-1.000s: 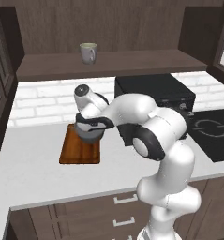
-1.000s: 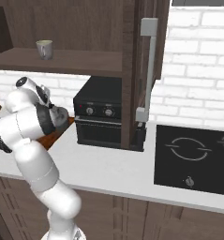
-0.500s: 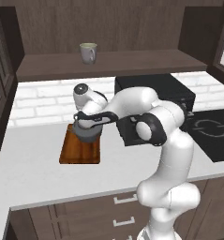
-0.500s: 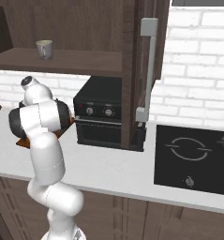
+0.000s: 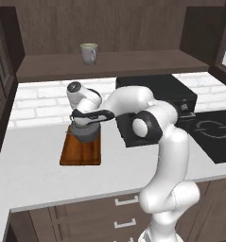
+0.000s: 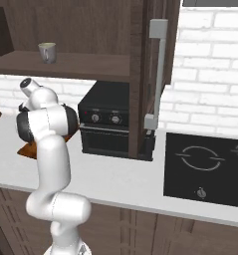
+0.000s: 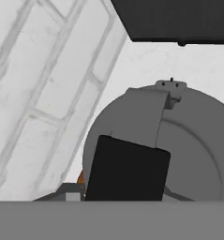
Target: Pick the kettle from the counter and place it on the tray. Then pick the mug from the cabinet and place it on the tray. Then close the cabinet doors.
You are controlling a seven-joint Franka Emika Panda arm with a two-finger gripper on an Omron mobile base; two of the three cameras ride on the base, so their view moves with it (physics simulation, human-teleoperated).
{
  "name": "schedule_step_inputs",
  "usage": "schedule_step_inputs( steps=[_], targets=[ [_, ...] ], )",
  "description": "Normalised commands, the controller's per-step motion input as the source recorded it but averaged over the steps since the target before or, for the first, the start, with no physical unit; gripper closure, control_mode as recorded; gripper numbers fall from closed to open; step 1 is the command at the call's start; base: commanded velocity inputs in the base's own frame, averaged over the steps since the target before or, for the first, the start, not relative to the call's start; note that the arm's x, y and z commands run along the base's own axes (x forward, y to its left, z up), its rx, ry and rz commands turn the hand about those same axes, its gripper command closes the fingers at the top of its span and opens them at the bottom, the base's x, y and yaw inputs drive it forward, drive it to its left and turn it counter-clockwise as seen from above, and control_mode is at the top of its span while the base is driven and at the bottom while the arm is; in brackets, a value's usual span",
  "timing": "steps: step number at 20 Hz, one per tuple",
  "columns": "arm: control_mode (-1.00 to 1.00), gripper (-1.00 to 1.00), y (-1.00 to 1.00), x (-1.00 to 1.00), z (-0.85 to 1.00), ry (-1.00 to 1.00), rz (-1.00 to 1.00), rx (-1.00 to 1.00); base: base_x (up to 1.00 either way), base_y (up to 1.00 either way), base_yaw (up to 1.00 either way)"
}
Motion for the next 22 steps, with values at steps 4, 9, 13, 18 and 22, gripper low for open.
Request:
schedule_step_inputs(
  steps=[4, 9, 13, 18, 22],
  targets=[
    [-1.0, -1.0, 0.02, -0.04, -0.2, 0.0, -0.04, 0.01, 0.0, 0.0, 0.0],
    [-1.0, -1.0, -0.02, -0.02, -0.12, -0.04, -0.07, 0.03, 0.0, 0.0, 0.0],
    [-1.0, -1.0, -0.13, 0.0, -0.09, -0.04, -0.06, 0.0, 0.0, 0.0, 0.0],
    [-1.0, -1.0, -0.05, -0.03, 0.04, -0.11, -0.04, 0.0, 0.0, 0.0, 0.0],
    [-1.0, -1.0, 0.0, -0.15, 0.16, -0.19, -0.01, 0.0, 0.0, 0.0, 0.0]
  ],
)
